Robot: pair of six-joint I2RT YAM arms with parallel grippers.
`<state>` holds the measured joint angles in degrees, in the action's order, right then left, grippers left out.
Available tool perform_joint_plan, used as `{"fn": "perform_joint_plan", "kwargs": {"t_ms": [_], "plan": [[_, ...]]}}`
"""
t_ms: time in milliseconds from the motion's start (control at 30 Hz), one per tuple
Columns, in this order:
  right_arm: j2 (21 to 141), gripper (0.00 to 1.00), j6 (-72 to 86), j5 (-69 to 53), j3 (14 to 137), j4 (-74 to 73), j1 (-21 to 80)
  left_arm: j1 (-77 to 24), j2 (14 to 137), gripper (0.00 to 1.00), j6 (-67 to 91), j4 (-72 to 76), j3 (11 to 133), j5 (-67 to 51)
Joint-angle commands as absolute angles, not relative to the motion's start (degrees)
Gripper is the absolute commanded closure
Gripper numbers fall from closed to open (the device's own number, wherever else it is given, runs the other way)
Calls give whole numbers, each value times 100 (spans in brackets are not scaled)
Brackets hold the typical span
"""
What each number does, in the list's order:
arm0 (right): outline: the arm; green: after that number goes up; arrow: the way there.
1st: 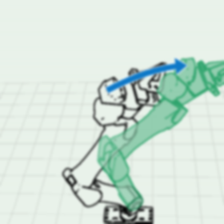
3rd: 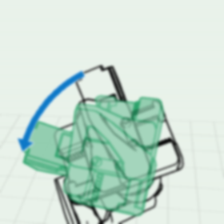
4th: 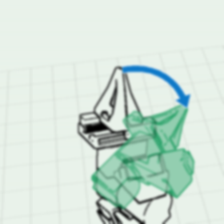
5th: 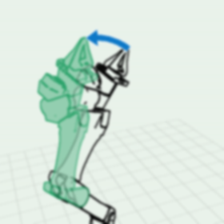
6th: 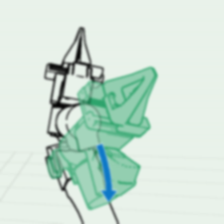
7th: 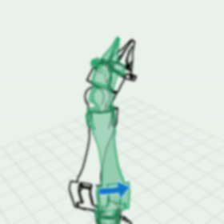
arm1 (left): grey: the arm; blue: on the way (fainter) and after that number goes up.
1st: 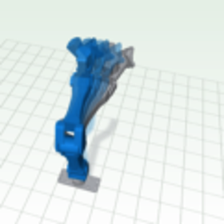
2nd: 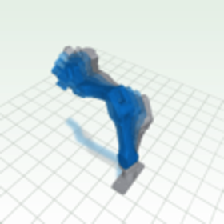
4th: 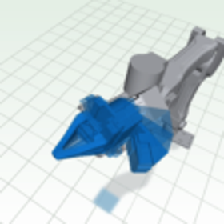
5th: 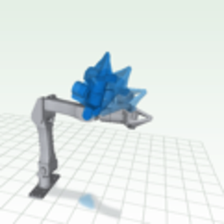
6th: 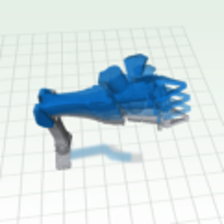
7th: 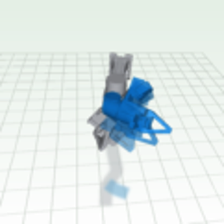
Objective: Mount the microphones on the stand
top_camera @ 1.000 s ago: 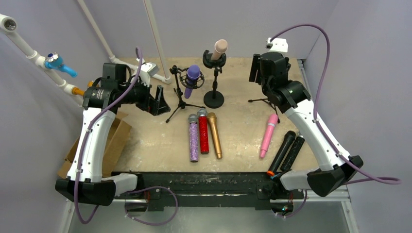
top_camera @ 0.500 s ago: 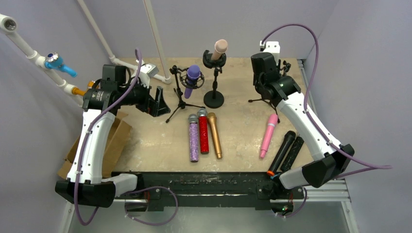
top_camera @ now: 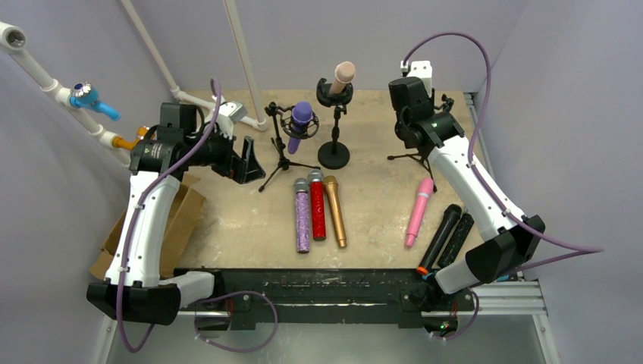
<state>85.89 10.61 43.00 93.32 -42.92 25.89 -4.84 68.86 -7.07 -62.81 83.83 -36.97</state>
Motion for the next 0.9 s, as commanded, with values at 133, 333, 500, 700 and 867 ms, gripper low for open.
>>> {"fn": "perform_joint_plan", "kwargs": {"t_ms": [133,333,500,700,867], "plan": [[8551,73,974,4310,9518,-4329,2503,-396,6786,0,-694,-6119,8354,-3807],[8504,100,1065,3956,9698,-4333,2498,-379,6807,2,-686,-6156,8328,-3879],[8173,100,1042,3475,9938,-4272,2497,-368,6803,3,-686,-6127,8264,-3882],[7783,100,853,2477,9722,-4152,2505,-361,6813,3,-634,-6066,8228,-3898],[7532,100,419,1974,9243,-3992,2506,-358,6807,3,-626,-6064,8227,-3895]]}}
